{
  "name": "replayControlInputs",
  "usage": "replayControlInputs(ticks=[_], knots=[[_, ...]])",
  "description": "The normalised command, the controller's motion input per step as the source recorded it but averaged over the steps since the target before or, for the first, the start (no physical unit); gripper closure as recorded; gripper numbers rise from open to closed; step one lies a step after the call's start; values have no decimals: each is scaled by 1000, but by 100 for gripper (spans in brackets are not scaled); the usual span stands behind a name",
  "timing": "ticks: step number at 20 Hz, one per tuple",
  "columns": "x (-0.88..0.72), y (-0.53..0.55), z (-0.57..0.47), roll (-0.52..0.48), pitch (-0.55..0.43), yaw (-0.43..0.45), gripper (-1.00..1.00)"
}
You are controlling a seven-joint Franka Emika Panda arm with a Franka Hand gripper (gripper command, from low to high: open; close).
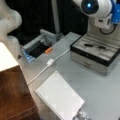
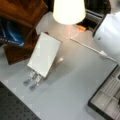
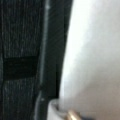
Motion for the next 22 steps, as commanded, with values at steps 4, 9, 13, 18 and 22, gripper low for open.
replayControlInputs(ticks=[4, 9, 13, 18, 22], knots=[[213, 204, 92, 12, 104, -56, -100], [209, 129, 135, -36, 132, -43, -100], [193, 4, 159, -147, 117, -30, -100], [119, -241, 188, -342, 94, 42, -100], [-15, -402, 190, -467, 104, 195, -100]])
